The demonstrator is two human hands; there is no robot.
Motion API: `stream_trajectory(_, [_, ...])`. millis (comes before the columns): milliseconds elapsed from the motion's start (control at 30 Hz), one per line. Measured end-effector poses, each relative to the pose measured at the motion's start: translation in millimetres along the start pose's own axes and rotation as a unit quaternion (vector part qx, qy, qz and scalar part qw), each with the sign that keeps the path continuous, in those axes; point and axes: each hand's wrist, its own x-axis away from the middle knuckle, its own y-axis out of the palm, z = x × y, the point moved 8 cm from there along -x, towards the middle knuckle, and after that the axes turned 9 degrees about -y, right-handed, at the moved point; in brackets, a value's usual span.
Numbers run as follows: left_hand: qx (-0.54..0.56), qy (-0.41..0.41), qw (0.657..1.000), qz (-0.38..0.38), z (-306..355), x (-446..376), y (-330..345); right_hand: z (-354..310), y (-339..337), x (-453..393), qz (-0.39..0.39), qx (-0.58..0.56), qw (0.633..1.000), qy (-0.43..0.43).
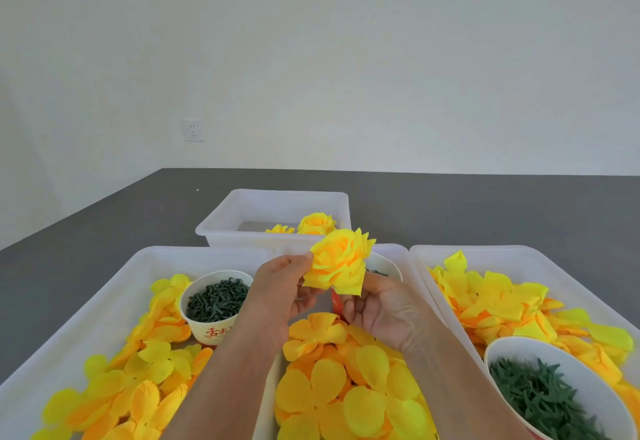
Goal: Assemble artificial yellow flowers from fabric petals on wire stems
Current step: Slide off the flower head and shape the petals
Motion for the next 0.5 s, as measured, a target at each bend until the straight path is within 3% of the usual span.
stream_trajectory(200, [0.078, -0.081, 0.994, -0.007, -11.3, -2.7, 1.9, -2.7, 4.9, -4.9, 0.008, -0.039, 0.997, 0.066])
stream_trajectory(500, [0.160, -0.110, 0.981, 0.016, -14.2, -2.1, -9.0, -66.5, 19.9, -55.2, 0.037, -0.101, 0.994, -0.011])
